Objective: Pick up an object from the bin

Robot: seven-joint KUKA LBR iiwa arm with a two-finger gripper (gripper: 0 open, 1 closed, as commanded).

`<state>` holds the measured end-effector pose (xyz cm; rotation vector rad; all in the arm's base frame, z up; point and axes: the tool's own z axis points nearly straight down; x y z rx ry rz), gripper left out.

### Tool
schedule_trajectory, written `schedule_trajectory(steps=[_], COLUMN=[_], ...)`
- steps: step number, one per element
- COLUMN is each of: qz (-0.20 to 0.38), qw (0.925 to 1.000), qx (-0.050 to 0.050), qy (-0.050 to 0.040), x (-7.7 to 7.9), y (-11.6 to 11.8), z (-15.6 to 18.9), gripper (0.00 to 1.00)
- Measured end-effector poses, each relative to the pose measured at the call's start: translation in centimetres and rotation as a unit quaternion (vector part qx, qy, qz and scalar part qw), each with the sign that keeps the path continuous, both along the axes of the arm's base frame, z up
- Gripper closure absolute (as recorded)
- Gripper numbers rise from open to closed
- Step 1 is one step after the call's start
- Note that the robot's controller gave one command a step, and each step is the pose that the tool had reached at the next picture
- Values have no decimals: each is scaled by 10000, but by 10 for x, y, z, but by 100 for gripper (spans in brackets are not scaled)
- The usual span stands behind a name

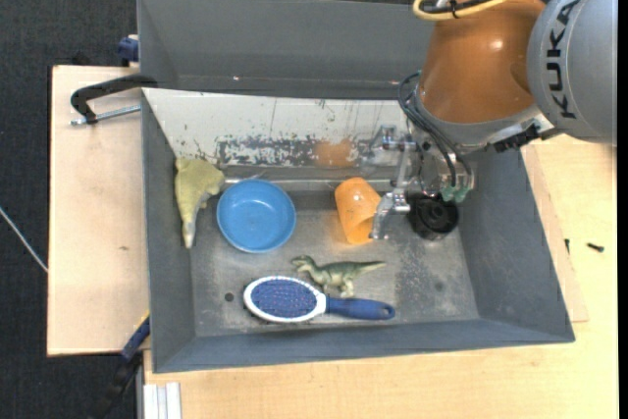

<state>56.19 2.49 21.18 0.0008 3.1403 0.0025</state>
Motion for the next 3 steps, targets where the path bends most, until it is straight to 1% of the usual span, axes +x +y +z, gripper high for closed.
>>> schedule_trajectory(steps=[1, 2, 3], qz=[-455, 137, 112], qw=[9990, 9999, 9999], qx=[-2, -33, -24], qy=[-49, -30, -32], x=[-7, 8, 8], y=[-24, 45, 43], z=[-87, -133, -133], gripper=[0, 0, 100])
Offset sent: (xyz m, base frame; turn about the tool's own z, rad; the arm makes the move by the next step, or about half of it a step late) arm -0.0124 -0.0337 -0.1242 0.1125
